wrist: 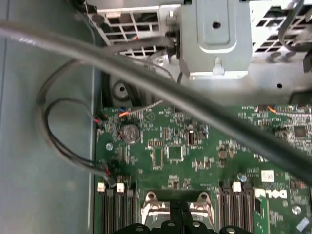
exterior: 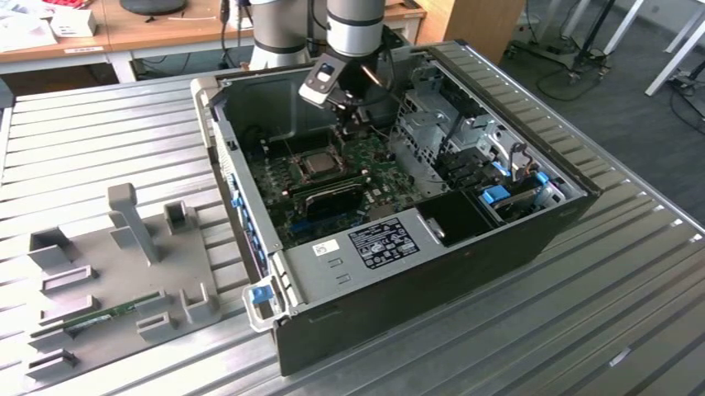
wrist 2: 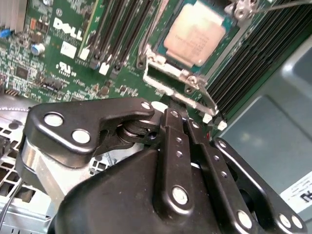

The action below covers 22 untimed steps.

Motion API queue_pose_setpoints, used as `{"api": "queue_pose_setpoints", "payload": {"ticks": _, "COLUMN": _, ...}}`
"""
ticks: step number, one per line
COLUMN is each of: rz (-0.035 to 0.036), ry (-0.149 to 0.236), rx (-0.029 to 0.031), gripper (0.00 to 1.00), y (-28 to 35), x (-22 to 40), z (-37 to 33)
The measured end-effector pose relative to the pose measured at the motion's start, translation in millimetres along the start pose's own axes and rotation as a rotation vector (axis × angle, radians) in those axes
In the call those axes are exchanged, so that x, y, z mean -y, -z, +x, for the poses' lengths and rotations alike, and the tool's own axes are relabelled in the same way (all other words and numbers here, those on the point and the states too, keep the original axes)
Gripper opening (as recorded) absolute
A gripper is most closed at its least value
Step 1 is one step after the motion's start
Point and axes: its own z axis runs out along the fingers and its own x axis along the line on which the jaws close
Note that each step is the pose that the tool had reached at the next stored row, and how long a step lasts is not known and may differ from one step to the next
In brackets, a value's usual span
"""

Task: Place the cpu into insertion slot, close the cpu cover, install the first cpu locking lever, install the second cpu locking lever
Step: 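Close the cpu cover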

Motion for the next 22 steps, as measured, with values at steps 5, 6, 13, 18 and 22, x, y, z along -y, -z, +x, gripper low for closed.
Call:
{"api": "queue_pose_setpoints", "payload": {"ticks": 5, "rz": -0.0005, "ry": 0.0, "rx": -0.0001, "gripper": 0.1, "y": 0.5, "x": 8.0, "z": -0.2}}
{"api": "queue_pose_setpoints", "payload": {"ticks": 6, "rz": -0.0005, "ry": 0.0, "rx": -0.0001, "gripper": 0.1, "y": 0.5, "x": 9.2, "z": -0.2}}
{"api": "queue_pose_setpoints", "payload": {"ticks": 13, "rz": -0.0005, "ry": 0.0, "rx": -0.0001, "gripper": 0.1, "y": 0.6, "x": 10.2, "z": -0.2}}
{"api": "queue_pose_setpoints", "payload": {"ticks": 18, "rz": 0.0052, "ry": 0.0, "rx": 0.0, "gripper": 0.1, "y": 0.6, "x": 10.2, "z": -0.3}}
{"api": "queue_pose_setpoints", "payload": {"ticks": 22, "rz": 0.0315, "ry": -0.001, "rx": 0.0004, "gripper": 0.1, "y": 0.2, "x": 10.2, "z": -0.2}}
